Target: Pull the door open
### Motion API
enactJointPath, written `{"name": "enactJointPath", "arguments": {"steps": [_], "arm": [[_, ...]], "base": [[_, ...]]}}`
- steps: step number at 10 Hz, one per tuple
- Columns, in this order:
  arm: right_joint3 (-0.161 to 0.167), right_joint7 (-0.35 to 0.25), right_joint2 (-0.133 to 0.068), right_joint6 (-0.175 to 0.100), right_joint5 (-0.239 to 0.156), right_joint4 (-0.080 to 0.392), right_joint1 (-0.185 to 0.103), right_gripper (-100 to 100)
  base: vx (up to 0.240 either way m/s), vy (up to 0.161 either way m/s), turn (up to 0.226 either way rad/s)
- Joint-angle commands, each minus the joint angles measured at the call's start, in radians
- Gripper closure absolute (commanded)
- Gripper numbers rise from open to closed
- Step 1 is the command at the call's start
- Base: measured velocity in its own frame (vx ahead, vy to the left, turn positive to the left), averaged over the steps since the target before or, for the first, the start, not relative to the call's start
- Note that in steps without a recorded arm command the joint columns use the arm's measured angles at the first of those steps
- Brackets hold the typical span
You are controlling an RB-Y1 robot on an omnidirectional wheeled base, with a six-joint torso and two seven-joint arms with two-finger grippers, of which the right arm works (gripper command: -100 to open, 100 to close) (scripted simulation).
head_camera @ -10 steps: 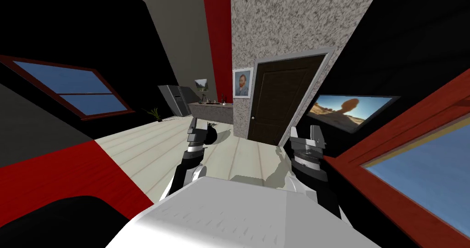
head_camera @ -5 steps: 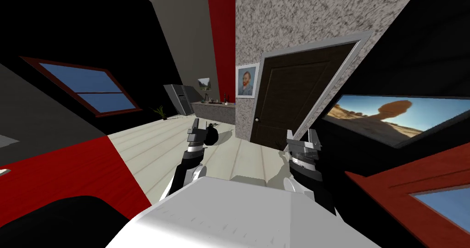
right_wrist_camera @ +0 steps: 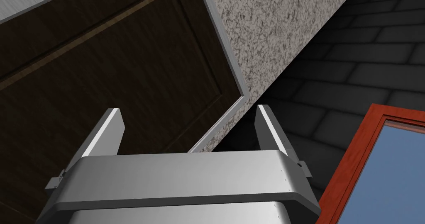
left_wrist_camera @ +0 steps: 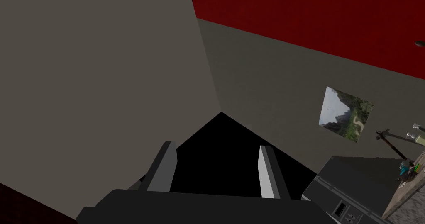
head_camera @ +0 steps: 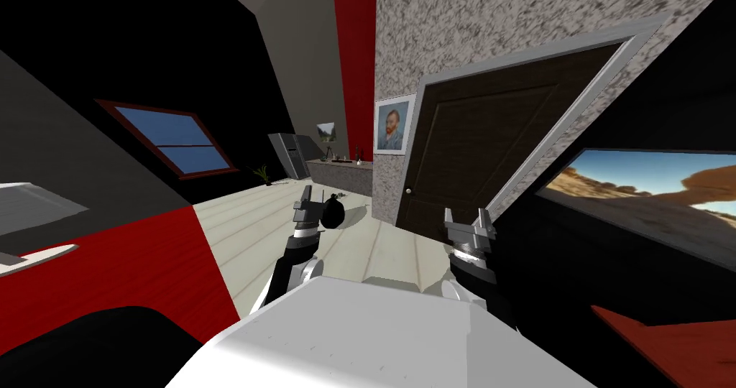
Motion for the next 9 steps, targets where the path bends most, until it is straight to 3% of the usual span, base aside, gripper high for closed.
{"name": "enactJointPath", "arguments": {"steps": [1,9], "arm": [[0.007,-0.033,-0.010,-0.020,-0.029,0.035,0.002,-100],[0.041,-0.186,-0.055,-0.083,-0.180,0.192,-0.001,-100]], "base": [[0.106,-0.003,0.106],[0.097,-0.020,0.110]]}}
